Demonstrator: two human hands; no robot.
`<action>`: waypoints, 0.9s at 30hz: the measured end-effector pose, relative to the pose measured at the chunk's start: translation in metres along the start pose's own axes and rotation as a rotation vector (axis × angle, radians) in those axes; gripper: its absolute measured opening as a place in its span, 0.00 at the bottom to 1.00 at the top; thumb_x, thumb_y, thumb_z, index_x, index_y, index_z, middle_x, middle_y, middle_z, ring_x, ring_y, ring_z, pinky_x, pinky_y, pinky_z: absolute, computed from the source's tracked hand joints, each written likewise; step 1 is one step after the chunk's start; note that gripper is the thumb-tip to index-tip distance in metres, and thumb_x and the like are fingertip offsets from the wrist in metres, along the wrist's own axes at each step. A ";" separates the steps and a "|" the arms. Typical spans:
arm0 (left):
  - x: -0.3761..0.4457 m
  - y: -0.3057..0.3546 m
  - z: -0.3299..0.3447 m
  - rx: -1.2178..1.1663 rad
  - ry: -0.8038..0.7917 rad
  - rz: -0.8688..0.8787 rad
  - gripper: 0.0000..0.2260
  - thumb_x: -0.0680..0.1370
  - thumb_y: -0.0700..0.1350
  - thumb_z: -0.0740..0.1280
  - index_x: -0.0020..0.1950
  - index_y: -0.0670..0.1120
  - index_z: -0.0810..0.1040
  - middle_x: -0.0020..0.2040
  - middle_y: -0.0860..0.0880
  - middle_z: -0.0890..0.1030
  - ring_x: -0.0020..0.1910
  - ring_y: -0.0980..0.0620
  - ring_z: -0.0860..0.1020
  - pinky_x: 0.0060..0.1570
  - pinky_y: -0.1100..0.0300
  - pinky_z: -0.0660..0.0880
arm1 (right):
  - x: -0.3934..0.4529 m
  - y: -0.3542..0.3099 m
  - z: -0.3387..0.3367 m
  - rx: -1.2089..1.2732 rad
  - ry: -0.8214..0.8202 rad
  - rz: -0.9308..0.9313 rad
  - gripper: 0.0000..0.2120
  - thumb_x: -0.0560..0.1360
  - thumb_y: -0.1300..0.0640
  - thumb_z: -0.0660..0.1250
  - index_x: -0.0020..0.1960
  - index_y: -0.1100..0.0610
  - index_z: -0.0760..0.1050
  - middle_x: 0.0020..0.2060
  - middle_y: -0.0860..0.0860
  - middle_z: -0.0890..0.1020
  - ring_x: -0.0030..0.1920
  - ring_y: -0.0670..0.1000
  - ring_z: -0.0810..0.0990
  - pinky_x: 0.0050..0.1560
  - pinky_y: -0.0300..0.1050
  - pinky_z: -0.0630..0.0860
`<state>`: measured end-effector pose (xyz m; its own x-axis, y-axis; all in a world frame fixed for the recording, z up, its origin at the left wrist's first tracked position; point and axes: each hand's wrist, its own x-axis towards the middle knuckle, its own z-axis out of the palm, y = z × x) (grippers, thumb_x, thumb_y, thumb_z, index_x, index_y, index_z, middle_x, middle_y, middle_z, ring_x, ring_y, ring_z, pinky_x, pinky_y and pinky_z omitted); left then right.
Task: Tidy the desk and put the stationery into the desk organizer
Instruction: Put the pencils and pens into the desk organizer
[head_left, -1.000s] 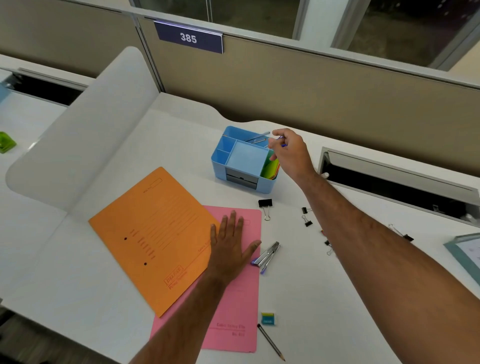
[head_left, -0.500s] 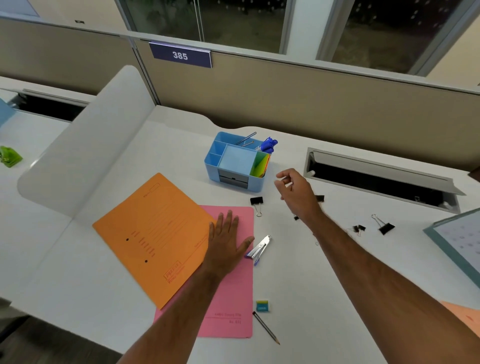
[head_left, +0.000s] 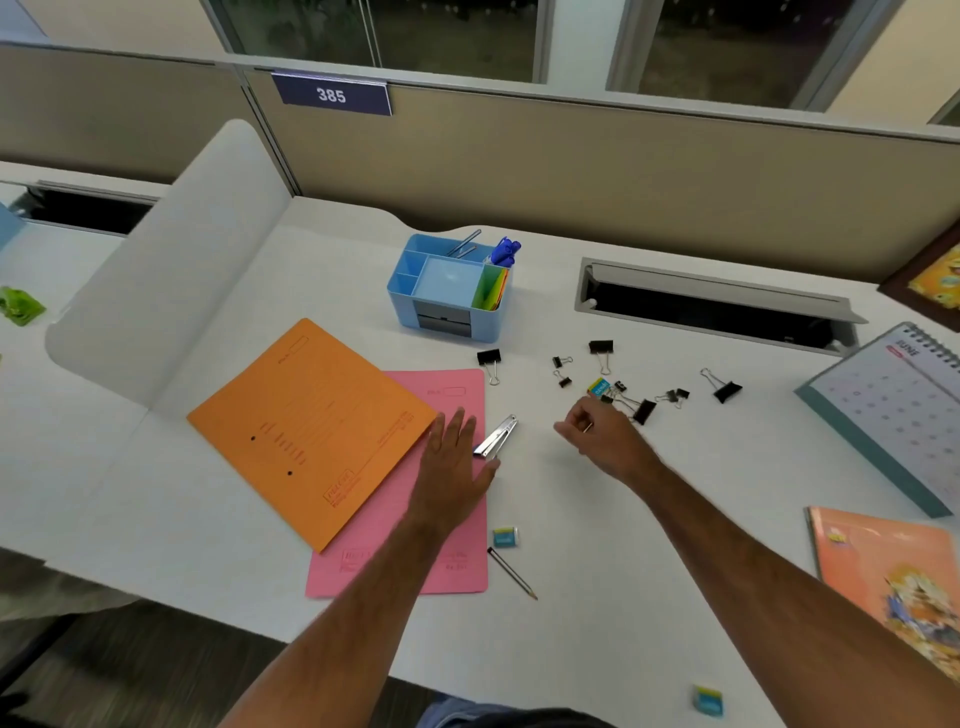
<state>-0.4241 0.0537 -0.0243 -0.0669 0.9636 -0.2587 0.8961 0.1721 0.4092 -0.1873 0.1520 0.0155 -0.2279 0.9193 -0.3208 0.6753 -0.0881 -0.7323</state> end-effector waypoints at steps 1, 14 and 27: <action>-0.003 0.002 0.002 0.005 0.002 -0.003 0.35 0.86 0.61 0.55 0.86 0.47 0.47 0.86 0.49 0.43 0.84 0.48 0.37 0.78 0.55 0.35 | -0.008 0.004 0.004 -0.018 -0.043 0.006 0.11 0.76 0.49 0.74 0.43 0.54 0.76 0.37 0.49 0.81 0.37 0.52 0.80 0.43 0.51 0.79; -0.034 0.004 0.020 -0.055 -0.005 -0.054 0.36 0.86 0.55 0.60 0.86 0.44 0.44 0.86 0.46 0.45 0.85 0.45 0.41 0.83 0.53 0.40 | -0.093 0.018 0.073 -0.272 -0.356 0.002 0.18 0.70 0.40 0.76 0.44 0.53 0.76 0.36 0.45 0.80 0.38 0.47 0.77 0.42 0.45 0.74; -0.036 -0.003 0.020 -0.005 -0.018 -0.040 0.34 0.87 0.57 0.56 0.85 0.44 0.43 0.86 0.46 0.45 0.85 0.46 0.41 0.82 0.55 0.39 | -0.120 0.024 0.096 -0.553 -0.346 -0.104 0.09 0.75 0.48 0.66 0.50 0.52 0.77 0.49 0.50 0.81 0.50 0.53 0.81 0.49 0.46 0.75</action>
<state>-0.4156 0.0147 -0.0335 -0.0950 0.9520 -0.2910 0.8908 0.2118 0.4020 -0.2114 0.0032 -0.0209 -0.4613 0.7283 -0.5068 0.8774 0.2895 -0.3826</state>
